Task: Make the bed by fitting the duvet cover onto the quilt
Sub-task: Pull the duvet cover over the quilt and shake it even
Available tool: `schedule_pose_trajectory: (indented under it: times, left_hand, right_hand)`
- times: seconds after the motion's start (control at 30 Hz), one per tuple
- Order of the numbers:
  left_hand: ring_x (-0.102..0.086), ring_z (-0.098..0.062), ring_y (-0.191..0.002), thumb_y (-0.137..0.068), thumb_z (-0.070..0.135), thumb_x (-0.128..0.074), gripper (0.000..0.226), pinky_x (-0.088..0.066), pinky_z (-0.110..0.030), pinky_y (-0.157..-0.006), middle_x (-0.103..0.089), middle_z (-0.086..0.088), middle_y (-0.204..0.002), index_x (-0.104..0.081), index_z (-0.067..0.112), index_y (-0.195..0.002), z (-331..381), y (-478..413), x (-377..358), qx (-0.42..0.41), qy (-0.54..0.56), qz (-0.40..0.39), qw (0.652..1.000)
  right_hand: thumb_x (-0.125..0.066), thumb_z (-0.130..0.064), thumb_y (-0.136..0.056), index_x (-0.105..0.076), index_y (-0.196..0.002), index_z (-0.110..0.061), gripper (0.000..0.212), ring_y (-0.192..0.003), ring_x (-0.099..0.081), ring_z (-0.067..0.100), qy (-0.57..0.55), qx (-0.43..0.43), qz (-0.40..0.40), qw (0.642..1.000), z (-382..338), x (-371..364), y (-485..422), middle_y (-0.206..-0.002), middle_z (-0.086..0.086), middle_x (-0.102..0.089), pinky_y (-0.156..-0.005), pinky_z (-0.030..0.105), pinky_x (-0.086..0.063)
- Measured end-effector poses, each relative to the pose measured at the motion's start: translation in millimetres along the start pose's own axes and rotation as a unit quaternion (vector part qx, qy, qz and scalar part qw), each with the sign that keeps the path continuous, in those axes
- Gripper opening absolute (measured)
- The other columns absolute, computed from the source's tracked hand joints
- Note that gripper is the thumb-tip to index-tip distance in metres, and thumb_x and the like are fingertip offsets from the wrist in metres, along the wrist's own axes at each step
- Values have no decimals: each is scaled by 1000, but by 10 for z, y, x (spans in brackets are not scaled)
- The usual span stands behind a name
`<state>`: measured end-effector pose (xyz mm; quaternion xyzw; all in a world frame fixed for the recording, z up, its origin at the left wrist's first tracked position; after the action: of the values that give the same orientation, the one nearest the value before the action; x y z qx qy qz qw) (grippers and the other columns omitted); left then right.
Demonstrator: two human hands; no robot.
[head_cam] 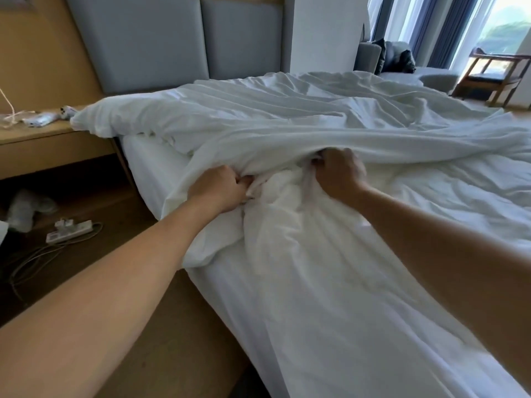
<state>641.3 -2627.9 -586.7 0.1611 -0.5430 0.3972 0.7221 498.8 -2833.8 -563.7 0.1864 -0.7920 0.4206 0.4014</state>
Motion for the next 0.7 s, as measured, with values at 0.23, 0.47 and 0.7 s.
schedule_pose_trajectory:
  times: [0.23, 0.47, 0.7]
  left_hand:
    - [-57, -20, -69, -98, 57, -50, 49, -41, -33, -64, -68, -6, -84, -68, 12, -85, -146, -24, 21, -2, -24, -17, 1000]
    - [-59, -16, -59, -70, 82, -64, 64, -34, -29, -50, -61, 2, -58, -61, 19, -60, -152, 8, 25, 11, 53, 14, 998]
    - [-60, -19, -63, -79, 79, -58, 65, -38, -32, -54, -62, -1, -64, -59, 15, -65, -141, 48, 87, -9, 38, -1, 999]
  right_hand:
    - [-57, -30, -92, -61, -105, -29, 13, -89, -49, 16, 119, 103, -392, 906, -236, -630, 506, -89, -5, -55, -80, 27, -35]
    - [-53, -91, -55, -55, -131, -6, 114, -117, -58, 28, -39, 19, -192, 981, -758, -280, 606, -126, 15, -61, -88, 34, -48]
    - [-47, 1, -80, -68, -126, -14, 52, -120, -59, 34, -62, 75, -66, 993, -399, 30, 338, -128, 16, -66, -102, 32, -42]
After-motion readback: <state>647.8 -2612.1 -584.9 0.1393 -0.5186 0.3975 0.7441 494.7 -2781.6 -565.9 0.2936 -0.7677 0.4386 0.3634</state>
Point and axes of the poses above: each hand's wrist, its own y-axis away from the middle knuckle, its own x-axis out of the back of the hand, z = x × y, the point moved 8 cm from there along -y, towards the middle knuckle
